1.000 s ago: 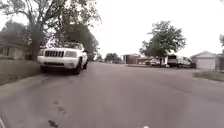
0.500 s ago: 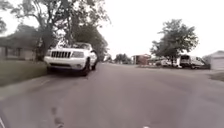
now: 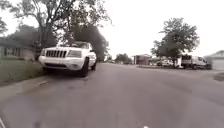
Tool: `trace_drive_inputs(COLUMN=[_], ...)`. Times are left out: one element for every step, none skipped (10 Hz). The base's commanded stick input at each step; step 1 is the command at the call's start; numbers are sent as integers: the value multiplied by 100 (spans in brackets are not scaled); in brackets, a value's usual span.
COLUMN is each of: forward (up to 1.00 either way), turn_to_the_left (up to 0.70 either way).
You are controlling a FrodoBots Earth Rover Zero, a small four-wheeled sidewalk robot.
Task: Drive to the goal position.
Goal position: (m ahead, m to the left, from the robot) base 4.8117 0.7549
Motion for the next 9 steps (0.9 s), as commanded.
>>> trace_drive_inputs(forward=[70,70,70,70,70,70,70,70,70], turn_to_the_left=[-1,-1,-1,-1,-1,-1,-1,-1,-1])
